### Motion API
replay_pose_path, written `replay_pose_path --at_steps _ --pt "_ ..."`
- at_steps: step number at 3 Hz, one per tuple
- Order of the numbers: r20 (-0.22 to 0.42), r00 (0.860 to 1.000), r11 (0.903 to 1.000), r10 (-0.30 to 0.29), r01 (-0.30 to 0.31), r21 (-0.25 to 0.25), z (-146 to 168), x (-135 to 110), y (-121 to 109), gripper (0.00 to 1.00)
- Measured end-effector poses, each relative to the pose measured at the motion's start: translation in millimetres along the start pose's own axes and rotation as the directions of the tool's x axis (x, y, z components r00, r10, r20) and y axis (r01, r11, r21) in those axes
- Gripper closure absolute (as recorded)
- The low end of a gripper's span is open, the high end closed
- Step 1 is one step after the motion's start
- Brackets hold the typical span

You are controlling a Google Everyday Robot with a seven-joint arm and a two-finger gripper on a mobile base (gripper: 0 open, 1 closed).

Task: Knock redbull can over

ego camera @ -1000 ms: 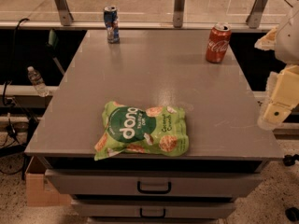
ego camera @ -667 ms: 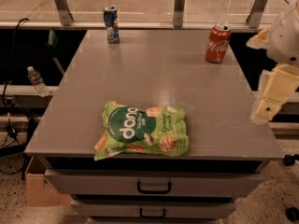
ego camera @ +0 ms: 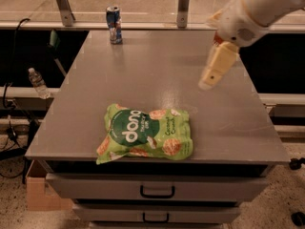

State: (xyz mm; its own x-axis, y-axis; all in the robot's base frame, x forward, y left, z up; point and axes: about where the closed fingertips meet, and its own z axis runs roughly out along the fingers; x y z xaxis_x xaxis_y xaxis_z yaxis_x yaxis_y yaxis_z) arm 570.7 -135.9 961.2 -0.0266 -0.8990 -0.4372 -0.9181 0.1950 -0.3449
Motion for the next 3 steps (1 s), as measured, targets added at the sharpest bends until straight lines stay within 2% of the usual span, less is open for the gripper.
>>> replay_pose_path --at_steps 1,2,3 --pt "0.133 0.990 0.9977 0.036 -0.043 0.052 28.4 -59.4 -44.9 0.00" --pt "0.222 0.968 0.9880 0.119 -0.138 0.070 55.2 -116.8 -76.6 0.00" --pt "0.233 0.958 0.9814 0.169 -0.185 0.051 58.6 -125.5 -75.1 0.00"
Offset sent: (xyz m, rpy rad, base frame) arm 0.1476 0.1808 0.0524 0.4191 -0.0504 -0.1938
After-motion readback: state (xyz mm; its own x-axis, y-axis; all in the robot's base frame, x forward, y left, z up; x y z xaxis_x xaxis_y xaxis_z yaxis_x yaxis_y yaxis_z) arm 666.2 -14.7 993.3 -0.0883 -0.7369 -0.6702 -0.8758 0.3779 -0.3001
